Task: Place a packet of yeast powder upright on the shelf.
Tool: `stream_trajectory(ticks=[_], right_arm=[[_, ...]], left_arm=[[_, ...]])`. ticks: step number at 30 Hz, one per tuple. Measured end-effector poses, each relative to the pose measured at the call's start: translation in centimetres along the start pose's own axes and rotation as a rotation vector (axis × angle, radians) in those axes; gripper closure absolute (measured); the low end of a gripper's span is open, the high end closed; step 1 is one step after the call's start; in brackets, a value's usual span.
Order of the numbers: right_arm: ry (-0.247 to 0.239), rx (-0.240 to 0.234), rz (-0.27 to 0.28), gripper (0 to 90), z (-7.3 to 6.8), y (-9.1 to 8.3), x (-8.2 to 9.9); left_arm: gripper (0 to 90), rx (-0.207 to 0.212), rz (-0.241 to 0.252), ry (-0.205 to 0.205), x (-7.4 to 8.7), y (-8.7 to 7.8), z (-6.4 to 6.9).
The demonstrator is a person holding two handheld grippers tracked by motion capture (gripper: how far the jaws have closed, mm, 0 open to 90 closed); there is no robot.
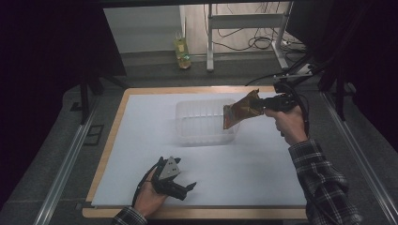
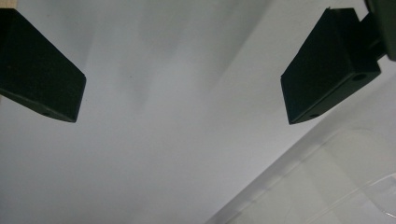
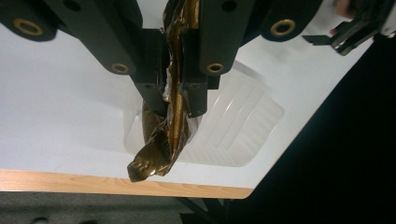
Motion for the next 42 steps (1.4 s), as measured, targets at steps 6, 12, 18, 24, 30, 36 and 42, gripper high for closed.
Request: stream_trajectory(ticks=[6, 12, 18, 24, 30, 36, 42], right_arm=[[-0.007, 0.015, -0.026, 81.6, 0.1, 1.5, -0.4], [-0.003, 0.025, -0.057, 81.5, -0.2, 3.0, -0.7], [-0.009, 0.034, -0.081, 81.5, -0.6, 4.4, -1.2], [-0.004, 0.030, -0.095, 81.5, -0.7, 5.4, -1.5], [0.003, 0.027, -0.094, 81.4, -0.7, 6.5, -1.6], [0.003, 0.029, -0.099, 81.2, -0.8, 7.7, -1.6], [0.010, 0.033, -0.107, 81.0, -0.8, 9.1, -1.4]], left_arm=[[0.0, 0.002, -0.008, 0.006, 0.0, 0.0, 0.0], [0.0, 0.003, -0.008, 0.009, 0.0, 0.0, 0.0], [0.1, 0.002, -0.007, 0.012, 0.0, 0.0, 0.0], [0.1, 0.003, -0.008, 0.013, 0.0, 0.0, 0.0], [0.2, 0.002, -0.010, 0.015, 0.0, 0.1, 0.0], [0.3, 0.003, -0.013, 0.019, 0.1, 0.1, 0.1], [0.2, -0.002, -0.004, 0.020, 0.0, 0.1, 0.1]])
Point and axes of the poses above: each handheld gripper's, and its own axes: y roughly forward along the jaws, x roughly out of its underside, z roughly to its right, the point moved 1 cm from there along y, roughly forward along the jaws, and after that the axes turned 5 degrees about -y, right-handed, at the moved point
